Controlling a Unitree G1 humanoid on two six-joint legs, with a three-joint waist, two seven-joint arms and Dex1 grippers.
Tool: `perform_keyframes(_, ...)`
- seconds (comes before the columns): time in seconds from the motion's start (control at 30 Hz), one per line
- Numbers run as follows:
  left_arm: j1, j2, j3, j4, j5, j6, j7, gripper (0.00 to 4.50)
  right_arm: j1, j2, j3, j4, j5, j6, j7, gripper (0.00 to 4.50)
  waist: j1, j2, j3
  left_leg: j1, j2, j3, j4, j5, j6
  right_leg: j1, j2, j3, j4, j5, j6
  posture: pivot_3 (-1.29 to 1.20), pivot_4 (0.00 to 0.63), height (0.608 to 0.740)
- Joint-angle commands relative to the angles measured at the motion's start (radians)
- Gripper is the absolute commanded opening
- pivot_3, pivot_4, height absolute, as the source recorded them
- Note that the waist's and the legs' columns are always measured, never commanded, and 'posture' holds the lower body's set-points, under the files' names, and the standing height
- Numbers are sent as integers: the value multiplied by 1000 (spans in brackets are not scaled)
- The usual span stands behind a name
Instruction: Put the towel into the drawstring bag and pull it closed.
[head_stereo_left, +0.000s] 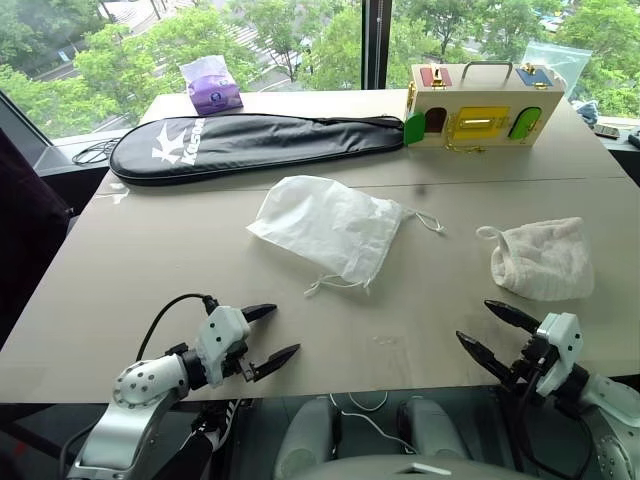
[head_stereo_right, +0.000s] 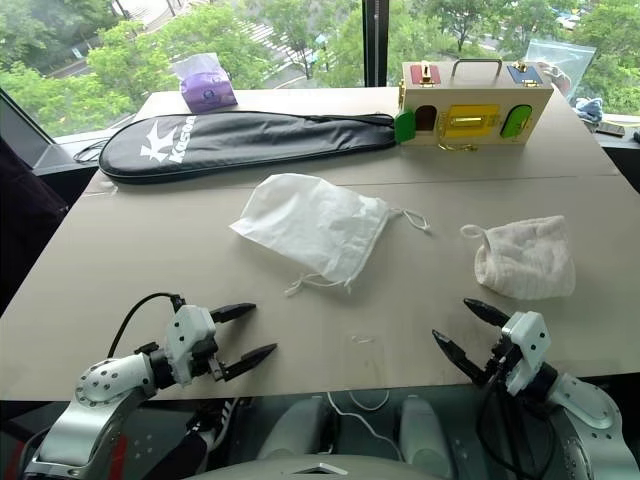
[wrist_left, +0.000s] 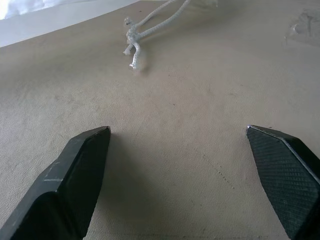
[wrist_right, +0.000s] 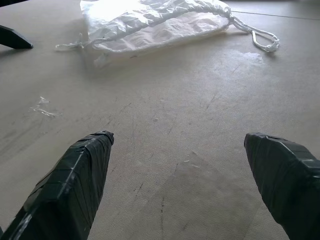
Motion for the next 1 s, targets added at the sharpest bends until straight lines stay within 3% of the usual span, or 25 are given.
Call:
perform_keyframes(0.03,12,2,-30,-8,23,17,-17,4500,2,-8,-5,-28,4,-13,9,4483,0,0,0,0,0,0,0,0,0,0,0,0,0,0,0,0,150,740)
perform_keyframes(0.47,-37,0,-25,-66,-23,68,-37,4500,-3,-32,-23,-36,19,1,21,4483,16,-1,2,-1,0,0,0,0,0,0,0,-1,0,0,0,0,150,740)
perform_keyframes(0.77,-80,11,15,-146,-95,142,-63,4500,26,-41,-38,-83,34,15,9,4483,14,-9,10,-3,0,-2,0,0,0,-1,0,-3,-1,0,-1,0,150,740)
perform_keyframes(1.0,-304,-128,-57,-210,-62,269,132,4500,5,-35,-32,-169,72,62,-24,4483,16,-10,12,-5,0,-5,4,0,0,-1,0,-5,-1,3,-4,0,150,740)
